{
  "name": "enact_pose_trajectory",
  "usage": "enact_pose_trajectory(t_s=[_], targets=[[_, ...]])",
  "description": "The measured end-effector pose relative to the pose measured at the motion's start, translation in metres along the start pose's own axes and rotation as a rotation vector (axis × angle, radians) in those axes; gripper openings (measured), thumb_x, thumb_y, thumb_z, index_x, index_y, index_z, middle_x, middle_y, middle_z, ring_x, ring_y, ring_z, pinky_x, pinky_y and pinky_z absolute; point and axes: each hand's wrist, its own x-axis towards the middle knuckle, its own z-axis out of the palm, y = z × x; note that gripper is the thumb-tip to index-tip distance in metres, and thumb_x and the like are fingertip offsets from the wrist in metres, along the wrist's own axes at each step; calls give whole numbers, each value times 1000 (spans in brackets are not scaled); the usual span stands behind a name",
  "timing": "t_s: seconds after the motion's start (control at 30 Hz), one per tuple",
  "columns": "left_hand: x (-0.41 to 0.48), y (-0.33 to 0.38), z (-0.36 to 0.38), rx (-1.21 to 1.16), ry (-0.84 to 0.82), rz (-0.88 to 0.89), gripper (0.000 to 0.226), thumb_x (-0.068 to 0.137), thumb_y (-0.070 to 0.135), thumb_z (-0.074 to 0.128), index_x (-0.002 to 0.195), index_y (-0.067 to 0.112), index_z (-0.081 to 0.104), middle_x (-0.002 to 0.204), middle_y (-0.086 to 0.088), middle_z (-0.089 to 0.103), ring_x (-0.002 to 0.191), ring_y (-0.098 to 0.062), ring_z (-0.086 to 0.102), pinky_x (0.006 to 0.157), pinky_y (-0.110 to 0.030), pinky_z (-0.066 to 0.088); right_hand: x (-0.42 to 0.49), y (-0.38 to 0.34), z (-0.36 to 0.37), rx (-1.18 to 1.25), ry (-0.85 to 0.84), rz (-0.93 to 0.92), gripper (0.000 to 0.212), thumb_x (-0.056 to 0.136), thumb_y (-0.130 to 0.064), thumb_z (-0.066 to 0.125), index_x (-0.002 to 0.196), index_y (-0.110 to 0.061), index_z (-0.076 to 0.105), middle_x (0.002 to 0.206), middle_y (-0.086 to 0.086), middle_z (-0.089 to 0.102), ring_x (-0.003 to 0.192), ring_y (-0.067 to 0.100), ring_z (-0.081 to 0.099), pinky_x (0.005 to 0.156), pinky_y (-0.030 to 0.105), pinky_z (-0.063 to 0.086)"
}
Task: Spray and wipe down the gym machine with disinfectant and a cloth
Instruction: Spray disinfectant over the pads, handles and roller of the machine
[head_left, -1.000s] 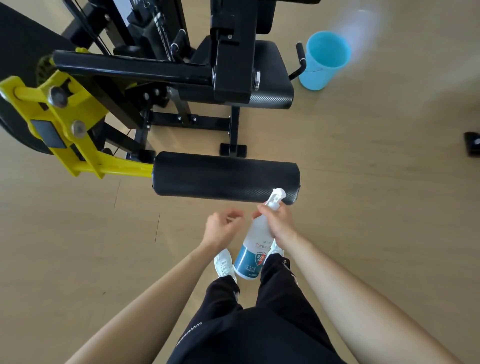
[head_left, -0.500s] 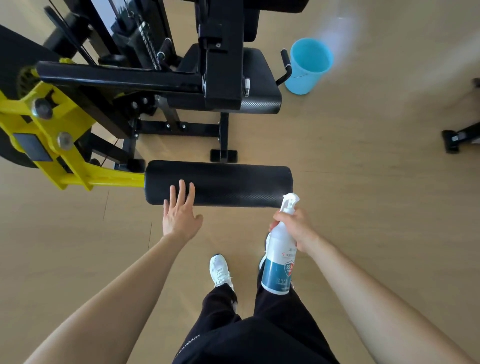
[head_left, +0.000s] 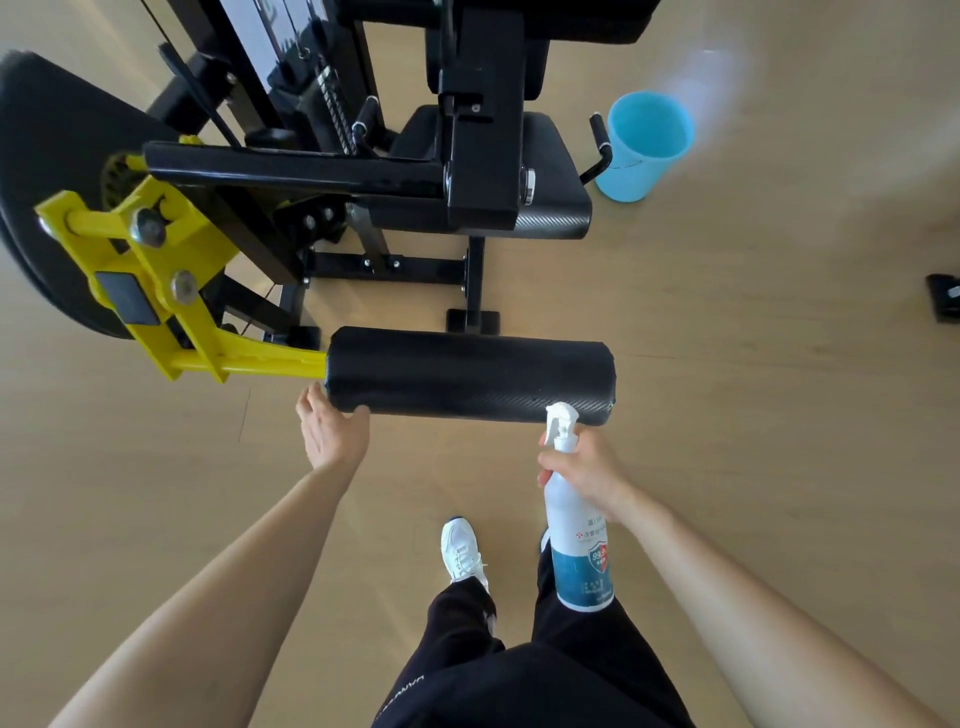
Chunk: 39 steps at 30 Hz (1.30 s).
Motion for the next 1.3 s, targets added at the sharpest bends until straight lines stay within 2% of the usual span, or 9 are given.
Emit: enact_pose_trajectory(t_s=[0.13, 0.23, 0.33, 0.5, 0.7, 0.8, 0.9, 1.07, 1.3], targets=[[31, 5, -12, -25, -147, -27, 87, 94, 21, 64, 166, 19, 15, 168, -7, 27, 152, -34, 30, 121, -49, 32, -4, -27, 19, -124, -58, -91, 12, 86, -17, 65, 96, -22, 63, 72, 0, 77, 75, 13, 70, 70, 27, 48], [37, 4, -12, -94, -216, 13, 78, 91, 10, 62, 160, 20, 29, 152, -8, 50, 137, -37, 48, 105, -43, 44, -5, -48, 33, -234, -84, -147, 6, 84, -16, 62, 78, -17, 64, 72, -2, 76, 73, 10, 66, 68, 27, 45], [33, 1, -13, -126, -219, 32, 69, 90, 3, 56, 154, 22, 38, 137, -7, 58, 124, -38, 56, 95, -41, 48, -5, -61, 45, -253, -98, -179, 3, 84, -16, 61, 82, -18, 62, 71, -3, 76, 73, 9, 65, 68, 28, 46], [27, -20, -14, -115, -264, -19, 82, 90, -7, 46, 160, 32, 29, 148, -8, 54, 125, -33, 56, 93, -41, 55, -7, -73, 60, -307, -157, -224, 24, 83, -17, 61, 104, -27, 60, 71, -6, 76, 84, 11, 68, 81, 31, 51], [29, -55, -25, 83, -440, -68, 85, 89, -5, 40, 163, 35, 24, 156, -8, 48, 91, -30, 64, 68, -30, 50, -10, -74, 64, -345, -152, -205, 6, 84, -15, 60, 89, -14, 61, 73, -1, 77, 77, 12, 68, 78, 31, 50], [27, -46, -27, 40, -337, -64, 76, 94, 3, 49, 163, 27, 28, 153, -15, 49, 113, -34, 62, 88, -37, 53, -10, -67, 58, -344, -135, -195, 7, 85, -18, 60, 92, -20, 60, 73, -3, 77, 80, 10, 67, 77, 31, 49], [30, -19, -27, 84, -191, 117, 76, 99, 10, 54, 165, 21, 18, 171, -5, 24, 153, -31, 31, 117, -46, 37, -10, -60, 52, -346, -132, -178, 13, 85, -19, 61, 96, -26, 61, 70, -7, 76, 84, 10, 67, 80, 32, 50], [42, 25, -20, 348, -217, 464, 88, 97, 13, 58, 166, 22, 5, 174, 0, -6, 160, -30, -1, 126, -49, 21, -12, -48, 43, -301, -76, -151, 9, 90, -19, 65, 98, -19, 63, 73, -3, 76, 77, 7, 67, 69, 25, 46], [17, -5, 6, 574, -244, 478, 96, 93, 17, 58, 165, 18, -5, 173, 0, -14, 159, -34, -15, 129, -48, 15, -11, -30, 26, -225, 30, -57, 3, 86, -15, 63, 89, -15, 62, 70, -1, 76, 76, 16, 70, 71, 29, 49]])
